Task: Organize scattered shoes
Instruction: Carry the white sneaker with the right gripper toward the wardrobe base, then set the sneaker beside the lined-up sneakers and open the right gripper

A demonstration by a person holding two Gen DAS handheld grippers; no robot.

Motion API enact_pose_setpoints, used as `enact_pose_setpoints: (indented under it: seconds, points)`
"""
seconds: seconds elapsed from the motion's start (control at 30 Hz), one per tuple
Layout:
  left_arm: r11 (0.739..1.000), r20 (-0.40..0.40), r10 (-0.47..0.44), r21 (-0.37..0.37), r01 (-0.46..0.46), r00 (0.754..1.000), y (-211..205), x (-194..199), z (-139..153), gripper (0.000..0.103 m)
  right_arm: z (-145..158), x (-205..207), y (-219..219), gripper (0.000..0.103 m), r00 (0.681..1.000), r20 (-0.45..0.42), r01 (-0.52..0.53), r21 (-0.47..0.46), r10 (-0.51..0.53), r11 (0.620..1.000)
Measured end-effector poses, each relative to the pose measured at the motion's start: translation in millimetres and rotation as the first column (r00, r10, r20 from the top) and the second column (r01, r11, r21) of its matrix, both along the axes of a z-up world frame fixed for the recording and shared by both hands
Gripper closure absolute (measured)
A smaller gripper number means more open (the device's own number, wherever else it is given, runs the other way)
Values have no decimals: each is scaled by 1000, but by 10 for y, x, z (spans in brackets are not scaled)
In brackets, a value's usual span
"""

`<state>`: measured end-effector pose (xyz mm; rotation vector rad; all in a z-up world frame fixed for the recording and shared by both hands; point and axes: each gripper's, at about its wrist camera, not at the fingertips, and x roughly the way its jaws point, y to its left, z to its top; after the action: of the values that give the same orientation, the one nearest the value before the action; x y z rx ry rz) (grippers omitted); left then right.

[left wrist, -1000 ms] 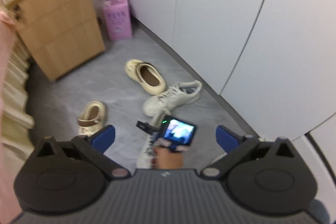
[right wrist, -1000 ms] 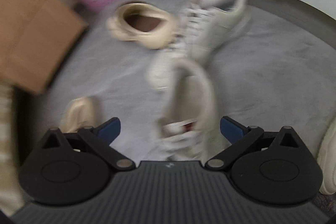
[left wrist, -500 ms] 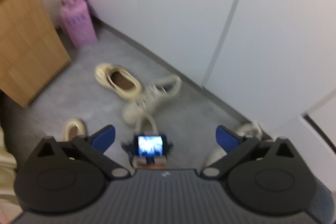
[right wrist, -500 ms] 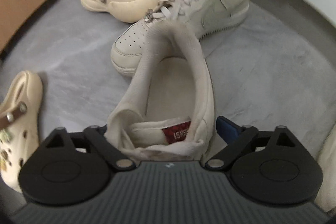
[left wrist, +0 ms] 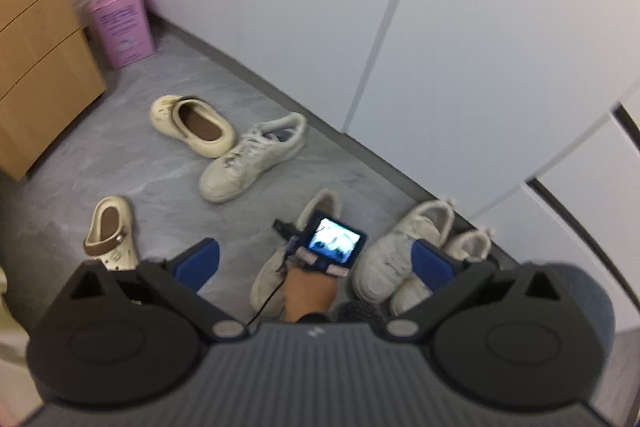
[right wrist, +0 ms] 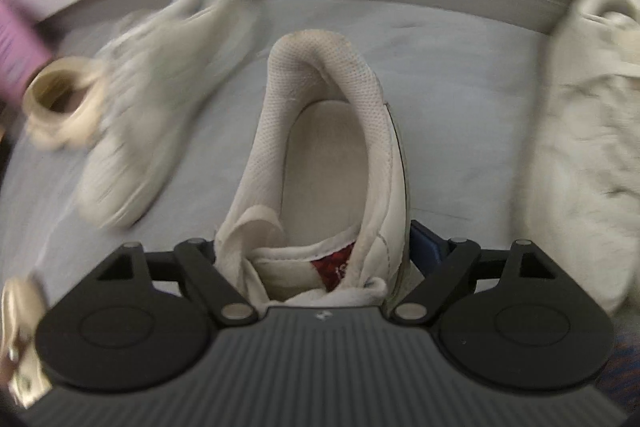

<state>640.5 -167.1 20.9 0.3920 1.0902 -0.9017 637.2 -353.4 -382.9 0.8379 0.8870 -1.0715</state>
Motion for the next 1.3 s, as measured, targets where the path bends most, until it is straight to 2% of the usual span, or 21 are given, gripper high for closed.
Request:
enact_pose_setpoints:
  seconds: [0.07, 0.17, 0.3, 0.43, 0.57, 0.67, 0.83, 1.07, 1.13, 1.17, 1.2, 1.3]
  points:
    - [1000, -11, -28, 2, 28, 1000, -51, -86, -8, 0, 14, -191, -147, 17, 997, -2, 81, 0, -81, 997]
    - [999, -33, -43, 10, 44, 999, -137, -145, -63, 0, -15, -379, -436, 17, 990, 1, 139, -3, -139, 990]
    - [999, -55, -37, 38, 39, 998, -237, -126, -146, 0, -37, -511, -769, 16, 978, 49, 202, 11, -203, 979]
    - [997, -71, -12, 81, 17, 997, -366, -60, -277, 0, -61, -414, -911, 16, 977, 29, 210, 7, -210, 978]
    - [994, -95, -13, 105, 23, 995, -444, -24, -354, 0, -108, -252, -979, 17, 991, 34, 131, -6, -131, 991]
    - [993, -106, -18, 116, 31, 994, -486, -17, -395, 0, -135, -247, -1048, 16, 987, 20, 160, -9, -160, 987]
    - [993, -64, -22, 117, 30, 998, -515, -3, -420, 0, -180, -263, -1138, 15, 985, 13, 171, 0, -171, 985]
    - [990, -38, 50, 133, -45, 998, -421, 246, -476, 0, -237, -321, -1094, 14, 990, 31, 137, 15, -137, 991]
    - [989, -51, 68, 132, -60, 996, -365, 381, -457, 0, -207, -341, -1066, 8, 992, 41, 120, 34, -122, 992]
    - [989, -58, 82, 125, -74, 995, -325, 455, -441, 0, -196, -343, -1054, 0, 991, 51, 121, 39, -123, 992]
    - [989, -57, 107, 109, -101, 993, -265, 540, -411, 0, -157, -365, -1023, 0, 988, 82, 128, 55, -132, 990]
    - [979, 3, 183, 86, -183, 983, -106, 769, -322, 0, -88, -413, -954, 0, 981, 97, 161, 89, -169, 983]
